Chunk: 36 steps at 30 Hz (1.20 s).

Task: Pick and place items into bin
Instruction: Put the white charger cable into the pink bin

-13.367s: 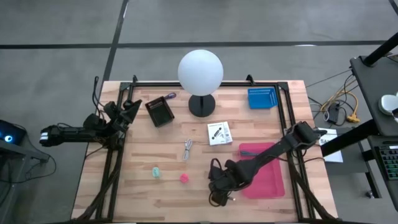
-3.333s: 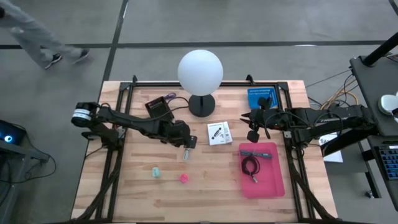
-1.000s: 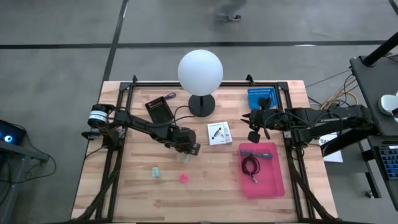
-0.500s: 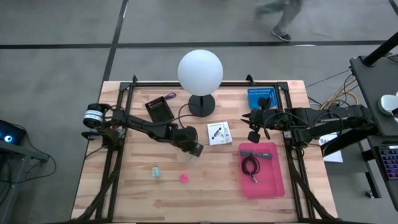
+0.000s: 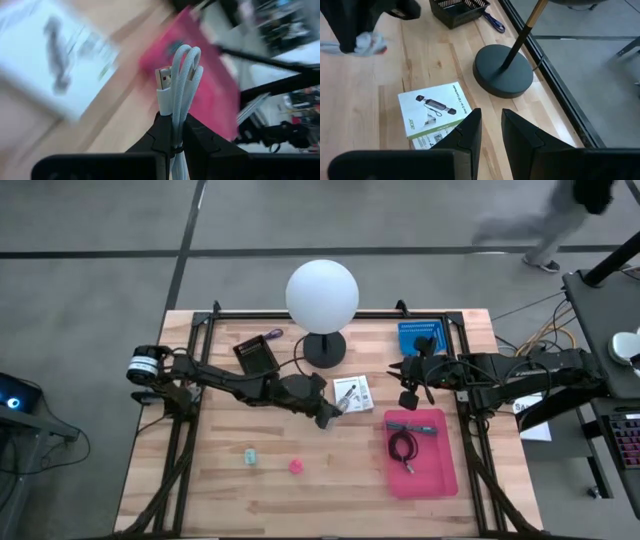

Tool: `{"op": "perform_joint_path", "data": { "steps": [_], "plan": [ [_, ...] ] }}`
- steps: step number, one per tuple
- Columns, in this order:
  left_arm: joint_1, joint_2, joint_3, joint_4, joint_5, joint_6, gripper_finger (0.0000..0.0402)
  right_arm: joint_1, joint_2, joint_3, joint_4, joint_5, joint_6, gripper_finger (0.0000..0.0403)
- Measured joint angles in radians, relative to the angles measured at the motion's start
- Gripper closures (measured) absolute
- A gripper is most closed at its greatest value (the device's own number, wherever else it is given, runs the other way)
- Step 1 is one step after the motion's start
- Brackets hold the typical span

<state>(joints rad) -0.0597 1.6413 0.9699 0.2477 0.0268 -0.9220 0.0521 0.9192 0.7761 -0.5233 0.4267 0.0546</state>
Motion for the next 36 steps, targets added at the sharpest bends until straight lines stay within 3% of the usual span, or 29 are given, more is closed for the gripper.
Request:
{"op": "perform_joint_path", "data": {
  "steps": [12,20,22,26,32,36],
  "plan": [
    [0.001,0.000,-0.003,0.266,-0.038,0.276,0.0389,0.000,0.000,0.000,0.081,-0.011,0.066,0.0339],
    [0.006,0.000,-0.004,0.313,-0.092,0.353,0.0389,0.002,-0.002,0.000,0.254,-0.239,0.000,0.0339],
    [0.006,0.000,-0.006,0.313,-0.098,0.353,0.0389,0.002,-0.003,0.000,0.290,-0.251,0.000,0.0335],
    [0.007,0.000,-0.008,0.312,-0.112,0.353,0.0389,0.002,-0.003,0.000,0.313,-0.252,0.033,0.0308],
    [0.009,0.000,-0.007,0.313,-0.112,0.353,0.0389,0.002,0.000,0.000,0.320,-0.258,0.083,0.0234],
    [0.013,0.000,-0.008,0.312,-0.112,0.353,0.0389,0.002,0.001,0.000,0.330,-0.325,0.084,0.0195]
  ]
}}
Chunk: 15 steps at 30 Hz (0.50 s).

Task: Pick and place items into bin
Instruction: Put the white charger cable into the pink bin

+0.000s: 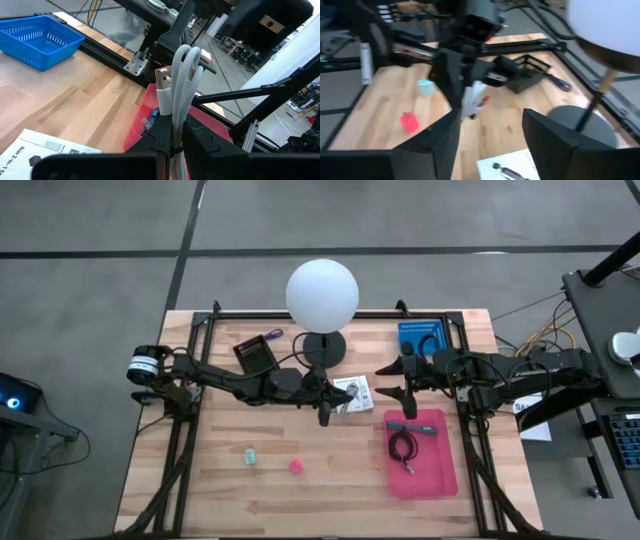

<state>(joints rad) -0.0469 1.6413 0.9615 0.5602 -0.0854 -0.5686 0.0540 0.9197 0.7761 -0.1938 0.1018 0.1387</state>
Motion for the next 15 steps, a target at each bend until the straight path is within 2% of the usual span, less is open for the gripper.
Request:
{"op": "perform_joint_path", "data": {
  "steps": [4,15],
  "plan": [
    [0.002,0.000,0.001,0.000,0.000,0.001,0.0389,0.000,0.003,0.000,0.007,-0.053,0.000,0.0176],
    [0.003,0.000,-0.001,0.000,0.000,0.000,0.0389,-0.003,0.150,-0.003,0.116,-0.058,-0.011,0.0165]
  ]
}}
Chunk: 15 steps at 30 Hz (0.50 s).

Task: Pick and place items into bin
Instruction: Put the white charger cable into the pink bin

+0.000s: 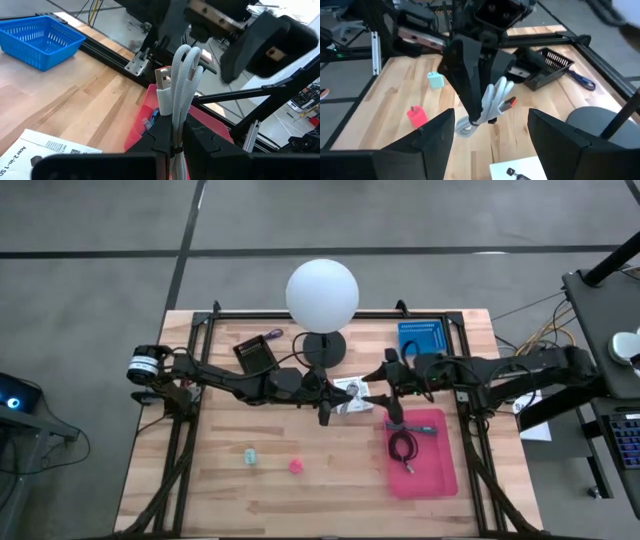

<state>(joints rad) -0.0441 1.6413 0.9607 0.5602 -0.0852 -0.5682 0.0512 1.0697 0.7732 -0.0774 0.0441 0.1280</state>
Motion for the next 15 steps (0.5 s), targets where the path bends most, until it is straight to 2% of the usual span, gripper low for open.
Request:
{"op": "perform_joint_path", "data": {
  "steps": [5,15],
  "plan": [
    [0.000,0.000,0.000,0.000,0.000,-0.001,0.0389,0.000,0.051,0.004,0.033,0.000,0.000,0.0163],
    [0.000,0.000,0.000,-0.001,0.000,-0.002,0.0389,-0.006,0.065,0.006,0.112,0.008,-0.027,0.0165]
  ]
}}
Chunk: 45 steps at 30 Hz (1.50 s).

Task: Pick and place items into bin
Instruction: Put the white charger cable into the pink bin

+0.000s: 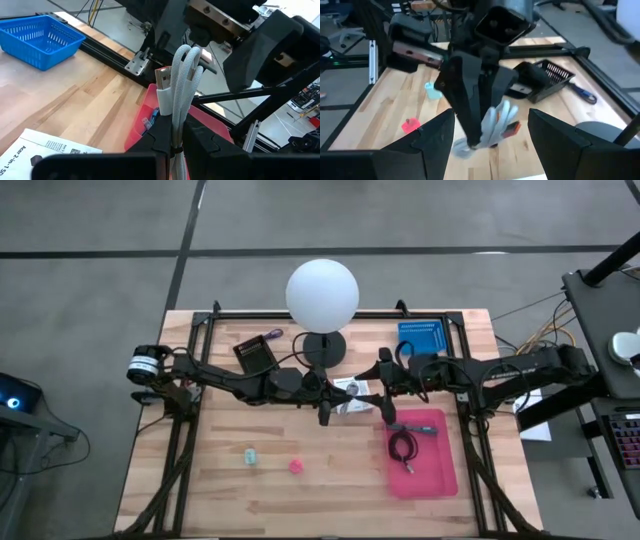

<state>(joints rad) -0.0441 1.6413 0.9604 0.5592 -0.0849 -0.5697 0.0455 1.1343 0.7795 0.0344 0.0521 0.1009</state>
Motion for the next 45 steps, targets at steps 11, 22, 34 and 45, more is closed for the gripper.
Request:
{"op": "perform_joint_path", "data": {
  "steps": [11,22,34,45],
  "plan": [
    [0.000,0.000,0.000,0.000,-0.003,0.000,0.0389,-0.034,0.045,0.000,0.030,0.002,0.005,0.0169],
    [0.000,0.000,0.001,0.003,-0.005,0.000,0.0388,-0.033,0.055,0.000,0.051,-0.006,0.030,0.0192],
    [0.003,0.000,0.001,0.000,-0.030,0.001,0.0388,-0.033,0.055,0.000,0.053,-0.009,0.055,0.0240],
    [0.004,0.001,0.005,0.007,-0.048,0.010,0.0388,-0.034,0.055,0.000,0.058,-0.006,0.076,0.0293]
  ]
}}
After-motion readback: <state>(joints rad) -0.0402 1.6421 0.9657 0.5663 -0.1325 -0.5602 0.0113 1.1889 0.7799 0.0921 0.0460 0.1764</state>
